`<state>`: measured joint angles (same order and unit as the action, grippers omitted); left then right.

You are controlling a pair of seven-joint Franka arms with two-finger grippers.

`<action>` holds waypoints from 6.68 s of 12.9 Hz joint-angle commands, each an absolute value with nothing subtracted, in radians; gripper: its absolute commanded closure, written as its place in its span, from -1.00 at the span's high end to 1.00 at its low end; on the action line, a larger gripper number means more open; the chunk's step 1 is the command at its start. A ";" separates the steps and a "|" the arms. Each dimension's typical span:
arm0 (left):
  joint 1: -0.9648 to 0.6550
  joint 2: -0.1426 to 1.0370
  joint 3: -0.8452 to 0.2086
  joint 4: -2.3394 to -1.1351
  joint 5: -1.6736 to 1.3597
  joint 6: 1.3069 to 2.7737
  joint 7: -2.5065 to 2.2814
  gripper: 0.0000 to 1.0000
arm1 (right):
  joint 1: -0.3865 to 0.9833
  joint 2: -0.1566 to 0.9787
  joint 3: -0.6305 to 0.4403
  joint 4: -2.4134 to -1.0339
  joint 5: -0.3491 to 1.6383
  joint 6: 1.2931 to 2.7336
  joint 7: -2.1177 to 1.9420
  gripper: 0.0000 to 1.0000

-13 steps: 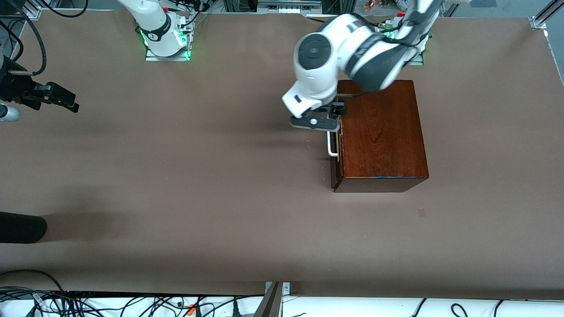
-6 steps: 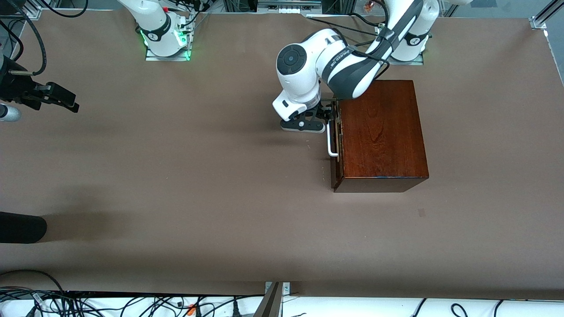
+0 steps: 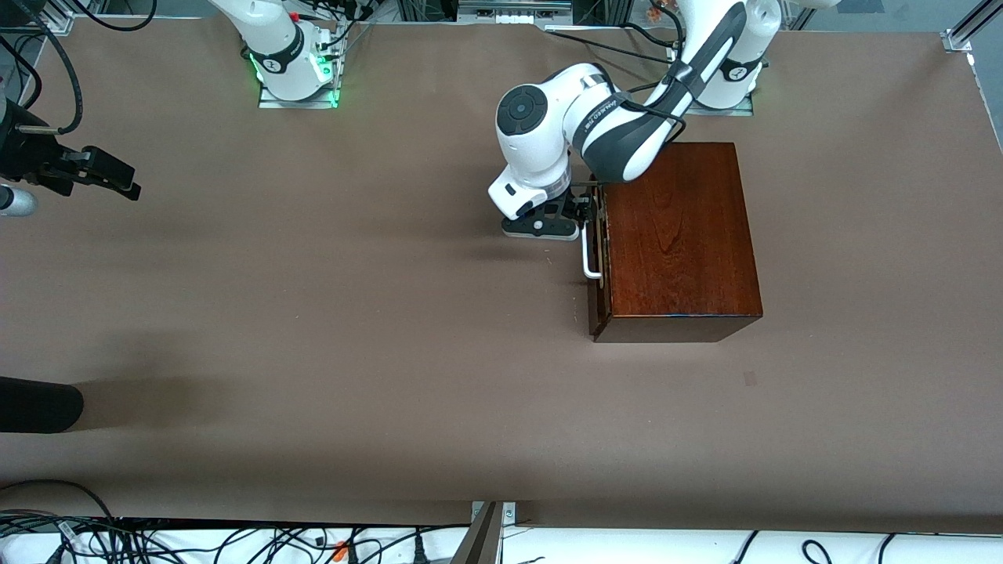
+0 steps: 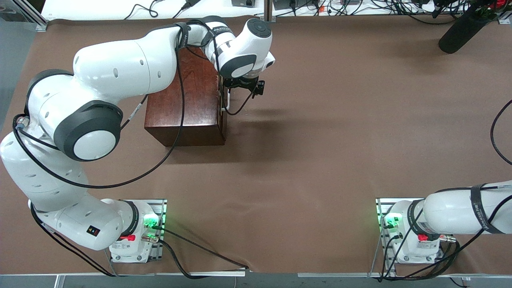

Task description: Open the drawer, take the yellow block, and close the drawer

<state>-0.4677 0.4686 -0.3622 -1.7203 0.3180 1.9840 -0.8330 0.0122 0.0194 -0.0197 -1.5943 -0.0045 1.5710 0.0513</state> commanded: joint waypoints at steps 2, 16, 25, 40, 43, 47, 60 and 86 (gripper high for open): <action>-0.459 0.453 -0.360 -1.756 0.382 2.016 -0.856 1.00 | -0.002 0.026 -0.011 -1.577 0.012 1.568 0.060 1.00; -0.460 0.509 -0.353 -1.758 0.457 2.062 -0.983 1.00 | 0.002 0.026 -0.011 -1.577 0.012 1.568 0.060 1.00; -0.477 0.512 -0.365 -1.749 0.446 2.065 -1.029 1.00 | 0.002 0.026 -0.011 -1.577 0.012 1.566 0.060 1.00; -0.515 0.554 -0.368 -1.694 0.284 2.266 -1.031 1.00 | 0.002 0.025 -0.011 -1.577 0.012 1.555 0.057 1.00; -0.515 0.549 -0.368 -1.677 0.281 2.260 -1.026 1.00 | 0.002 0.025 -0.011 -1.577 0.011 1.555 0.057 1.00; -0.509 0.520 -0.367 -1.677 0.284 2.202 -1.014 1.00 | -0.002 0.023 -0.012 -1.577 0.009 1.555 0.057 1.00; -0.183 0.272 -0.370 -1.500 0.080 1.597 -0.410 1.00 | 0.009 0.012 0.113 -1.565 0.038 1.552 0.465 1.00; -0.008 -0.069 0.048 -1.717 0.020 1.620 0.086 1.00 | 0.686 0.727 0.339 -1.146 -0.205 2.153 2.502 1.00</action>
<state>-0.0004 -0.0476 0.0487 -1.7021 -0.0046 1.6108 0.0971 0.6578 0.6799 0.3544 -1.2012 -0.1644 2.1207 2.4856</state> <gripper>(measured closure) 0.000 0.000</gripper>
